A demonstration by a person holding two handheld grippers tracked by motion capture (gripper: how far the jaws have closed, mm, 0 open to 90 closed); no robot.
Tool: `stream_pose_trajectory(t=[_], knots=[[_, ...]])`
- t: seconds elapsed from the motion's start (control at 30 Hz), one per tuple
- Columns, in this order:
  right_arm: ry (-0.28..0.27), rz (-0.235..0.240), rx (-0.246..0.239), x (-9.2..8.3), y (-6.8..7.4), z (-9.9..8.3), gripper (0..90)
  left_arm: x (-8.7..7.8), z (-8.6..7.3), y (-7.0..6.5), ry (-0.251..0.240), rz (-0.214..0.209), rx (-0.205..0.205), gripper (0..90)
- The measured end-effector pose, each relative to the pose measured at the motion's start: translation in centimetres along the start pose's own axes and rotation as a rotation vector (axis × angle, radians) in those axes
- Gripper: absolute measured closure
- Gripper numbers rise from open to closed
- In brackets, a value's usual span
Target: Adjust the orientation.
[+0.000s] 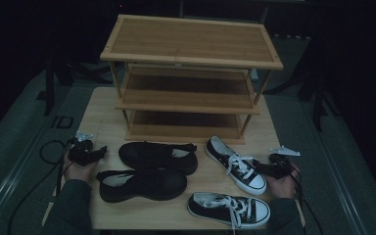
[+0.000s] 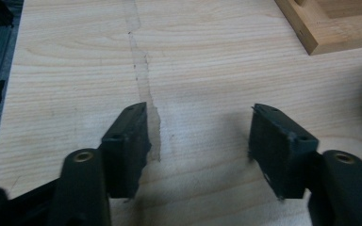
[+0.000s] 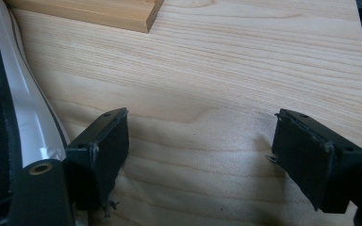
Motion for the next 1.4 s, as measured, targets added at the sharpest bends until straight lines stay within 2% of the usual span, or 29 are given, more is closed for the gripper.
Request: stream_pose_trajectory(t=[0.1,0.17,0.2,0.3,0.5,0.53,0.67,0.8,0.97,1.17,1.4], knots=[[0.000,0.000,0.000,0.0,0.0,0.0,18.9,-0.3,-0.2,0.0,0.006,-0.021,0.007,46.4],[0.000,0.000,-0.001,0.0,0.0,0.0,18.9,-0.7,-0.2,0.0,0.009,-0.037,0.011,52.1],[0.000,0.000,-0.001,0.0,0.0,0.0,18.9,-1.0,-0.1,0.0,0.012,-0.059,0.019,53.6],[0.000,0.000,0.000,0.0,0.0,0.0,18.9,-2.2,0.3,0.0,-0.010,-0.085,0.048,54.5],[0.000,0.001,0.000,0.0,0.0,0.0,18.9,-3.1,0.4,0.3,-0.014,-0.109,0.051,54.6],[0.000,0.002,0.000,0.0,0.0,0.0,18.9,-3.4,0.5,0.5,-0.019,-0.123,0.040,54.6],[0.001,0.009,-0.005,0.0,0.0,0.0,19.0,-3.8,0.5,0.5,-0.010,-0.139,0.028,53.7],[0.001,0.009,-0.006,0.0,0.0,0.0,18.9,-4.4,0.6,0.3,-0.008,-0.165,0.045,53.9],[0.001,0.012,-0.010,-0.1,0.0,0.0,19.0,-5.0,0.7,0.3,-0.004,-0.161,0.066,52.1],[0.001,0.012,-0.010,-0.1,0.0,0.0,18.9,-6.2,0.9,-0.1,-0.002,-0.193,0.097,53.0],[0.001,0.012,-0.010,-0.1,0.0,0.0,18.9,-7.0,1.3,-0.6,-0.012,-0.200,0.119,52.9]])
Point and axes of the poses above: each handheld gripper's, and its own axes: x roughly forward along the jaws, z roughly out of its top, y roughly to its left, the point moved 10 cm from there along x, roughly forward along the jaws, and after that the axes turned 15 degrees about z, right-handed, at the moved point
